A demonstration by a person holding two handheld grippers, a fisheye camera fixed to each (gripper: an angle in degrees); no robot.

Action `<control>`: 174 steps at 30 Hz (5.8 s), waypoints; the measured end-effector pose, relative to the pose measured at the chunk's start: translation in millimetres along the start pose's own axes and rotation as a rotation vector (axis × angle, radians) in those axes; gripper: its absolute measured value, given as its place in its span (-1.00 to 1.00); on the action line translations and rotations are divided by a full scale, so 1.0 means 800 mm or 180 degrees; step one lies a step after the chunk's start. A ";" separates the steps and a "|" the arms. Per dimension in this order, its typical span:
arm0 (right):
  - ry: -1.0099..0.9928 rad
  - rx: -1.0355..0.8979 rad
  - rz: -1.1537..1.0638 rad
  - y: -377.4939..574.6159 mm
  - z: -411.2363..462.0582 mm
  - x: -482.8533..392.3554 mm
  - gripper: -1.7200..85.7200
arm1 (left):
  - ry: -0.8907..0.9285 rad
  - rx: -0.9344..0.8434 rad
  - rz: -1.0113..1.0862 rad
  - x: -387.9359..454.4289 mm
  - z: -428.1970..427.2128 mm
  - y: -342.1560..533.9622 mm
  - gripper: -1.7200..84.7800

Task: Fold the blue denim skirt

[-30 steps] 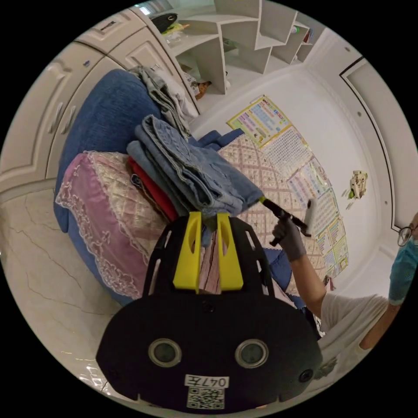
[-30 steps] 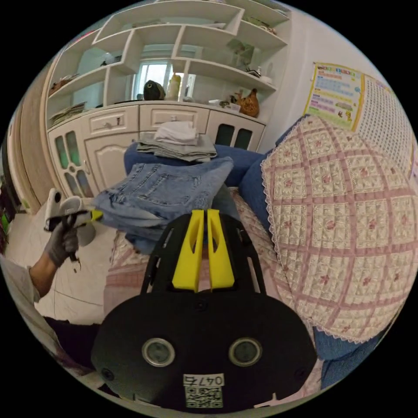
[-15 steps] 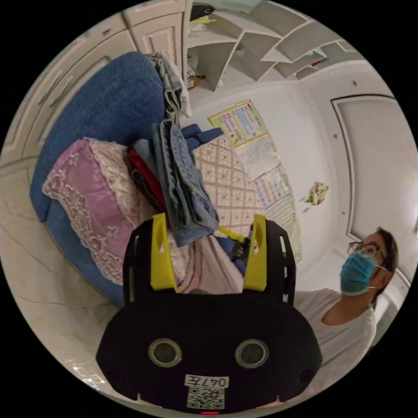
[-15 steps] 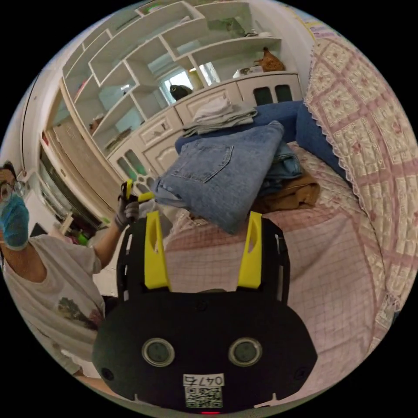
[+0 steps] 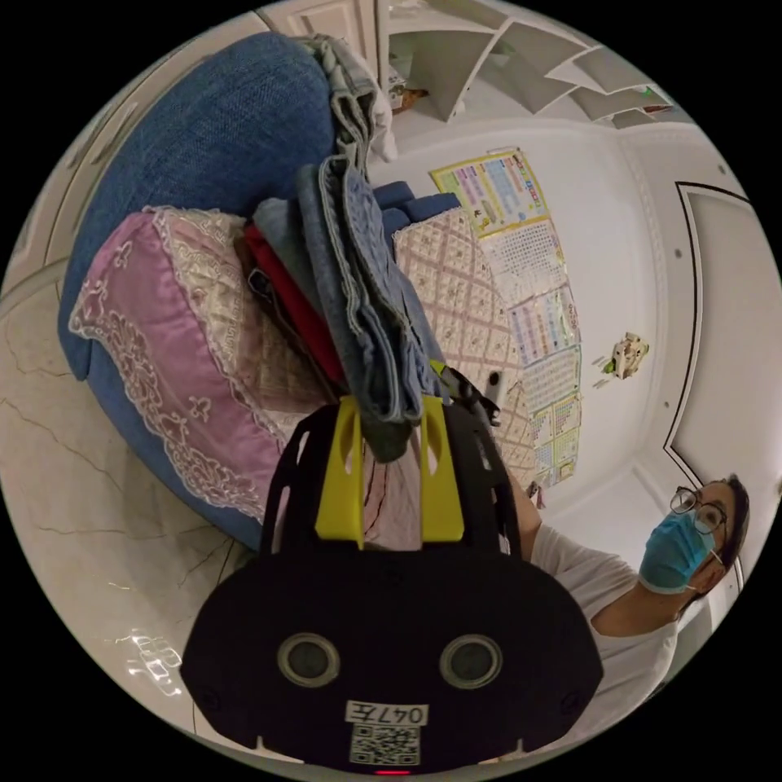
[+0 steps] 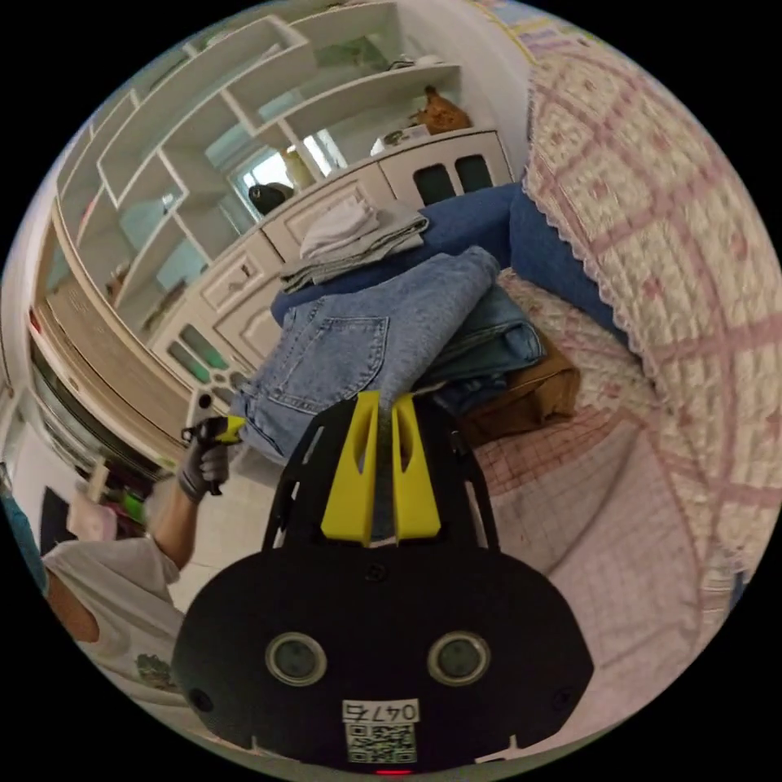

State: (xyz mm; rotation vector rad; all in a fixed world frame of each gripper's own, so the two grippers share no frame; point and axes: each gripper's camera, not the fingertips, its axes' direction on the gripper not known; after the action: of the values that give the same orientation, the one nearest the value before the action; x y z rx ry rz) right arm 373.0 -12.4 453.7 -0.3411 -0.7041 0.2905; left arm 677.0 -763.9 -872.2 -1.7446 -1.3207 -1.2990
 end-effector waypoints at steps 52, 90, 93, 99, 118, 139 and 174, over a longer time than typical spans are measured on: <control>0.1862 0.0274 -0.0494 0.661 -0.646 -0.384 -0.82 | 0.0418 -0.1008 0.1132 0.522 0.118 -0.274 -0.64; 0.2784 0.2172 0.3897 1.627 -1.479 -0.266 -0.96 | -0.0402 -0.1973 0.2827 1.049 0.105 -0.535 -0.71; 0.2438 0.2704 0.3836 1.704 -1.502 -0.264 -0.96 | -0.0386 -0.2300 0.3270 1.156 0.161 -0.501 -0.65; 0.2249 0.2994 0.3631 1.783 -1.543 -0.260 -0.95 | -0.1166 -0.2105 0.3798 1.279 0.248 -0.449 -0.59; 0.1652 0.3021 0.3719 1.860 -1.594 -0.203 -0.72 | -0.0794 -0.2848 0.3286 1.410 0.239 -0.664 -0.68; 0.2147 0.1987 0.3232 1.623 -1.585 -0.115 -0.96 | -0.1820 -0.2958 0.4999 1.408 0.120 -0.875 -0.94; 0.1390 -0.0639 0.1236 1.038 -0.896 0.150 -0.98 | 0.0346 -0.2513 0.2709 1.200 0.182 -0.905 -0.82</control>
State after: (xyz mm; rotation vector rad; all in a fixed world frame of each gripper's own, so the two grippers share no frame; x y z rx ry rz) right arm 821.9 635.9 -318.3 -0.7112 -0.2307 0.4959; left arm 79.5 -45.8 -100.6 -2.2949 0.1276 -1.4021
